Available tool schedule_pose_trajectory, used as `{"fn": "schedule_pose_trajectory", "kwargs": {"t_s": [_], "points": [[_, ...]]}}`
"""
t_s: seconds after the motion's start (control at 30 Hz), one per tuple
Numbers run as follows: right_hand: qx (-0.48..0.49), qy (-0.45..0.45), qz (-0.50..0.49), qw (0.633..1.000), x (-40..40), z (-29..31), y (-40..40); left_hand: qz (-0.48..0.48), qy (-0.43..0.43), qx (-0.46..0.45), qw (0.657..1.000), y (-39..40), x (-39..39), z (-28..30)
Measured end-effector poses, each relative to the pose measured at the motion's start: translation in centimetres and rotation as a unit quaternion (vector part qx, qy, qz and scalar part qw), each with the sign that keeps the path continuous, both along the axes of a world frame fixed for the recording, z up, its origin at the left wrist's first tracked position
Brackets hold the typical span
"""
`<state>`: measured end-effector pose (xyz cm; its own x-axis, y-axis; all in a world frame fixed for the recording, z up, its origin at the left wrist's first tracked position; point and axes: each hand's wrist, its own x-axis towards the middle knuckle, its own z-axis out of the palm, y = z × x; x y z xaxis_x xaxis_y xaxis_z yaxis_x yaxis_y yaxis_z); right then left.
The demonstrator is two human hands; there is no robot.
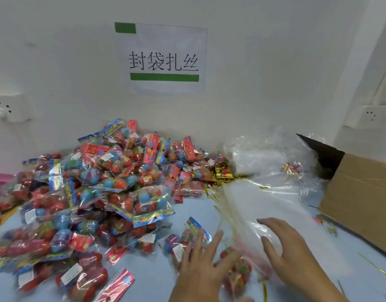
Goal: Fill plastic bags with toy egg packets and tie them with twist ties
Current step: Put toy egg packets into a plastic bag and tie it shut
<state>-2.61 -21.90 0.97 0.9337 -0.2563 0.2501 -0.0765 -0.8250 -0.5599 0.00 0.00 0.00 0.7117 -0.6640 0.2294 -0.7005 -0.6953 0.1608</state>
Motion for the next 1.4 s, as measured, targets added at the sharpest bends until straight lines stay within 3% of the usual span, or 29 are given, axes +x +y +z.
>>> {"fn": "schedule_pose_trajectory", "kwargs": {"t_s": [0.07, 0.17, 0.33, 0.53, 0.73, 0.93, 1.17, 1.3, 1.4], "points": [[-0.059, 0.078, -0.026, 0.995, 1.7, -0.8, -0.5, 0.056, 0.054, 0.059, 0.995, -1.7, 1.0, 0.1], [-0.058, 0.163, -0.010, 0.985, 4.6, -1.7, -1.5, 0.072, 0.070, 0.112, 0.989, -3.6, 3.7, -0.8], [-0.079, 0.231, 0.028, 0.969, 8.4, -2.6, -2.9, 0.086, 0.064, 0.057, 0.993, -4.7, 9.6, -3.3], [-0.048, 0.179, 0.005, 0.983, 13.9, -2.4, -2.7, 0.147, -0.014, -0.082, 0.986, -5.7, 12.9, -3.7], [0.026, 0.046, 0.001, 0.999, 13.7, -3.3, -1.5, 0.091, 0.022, -0.144, 0.985, -4.9, 12.8, -4.6], [0.081, 0.005, 0.031, 0.996, 13.6, -2.8, -1.0, 0.062, -0.035, -0.167, 0.983, -5.1, 12.8, -4.3], [0.211, -0.109, -0.092, 0.967, 13.3, -1.7, -2.2, -0.020, -0.151, -0.143, 0.978, -6.8, 11.5, -3.3], [0.230, -0.147, -0.083, 0.958, 13.3, -1.7, -1.5, -0.085, -0.120, -0.190, 0.971, -7.6, 9.9, -3.3], [0.222, -0.141, -0.055, 0.963, 13.5, -1.5, -0.6, -0.050, -0.062, -0.324, 0.943, -6.4, 10.3, -1.9]]}}
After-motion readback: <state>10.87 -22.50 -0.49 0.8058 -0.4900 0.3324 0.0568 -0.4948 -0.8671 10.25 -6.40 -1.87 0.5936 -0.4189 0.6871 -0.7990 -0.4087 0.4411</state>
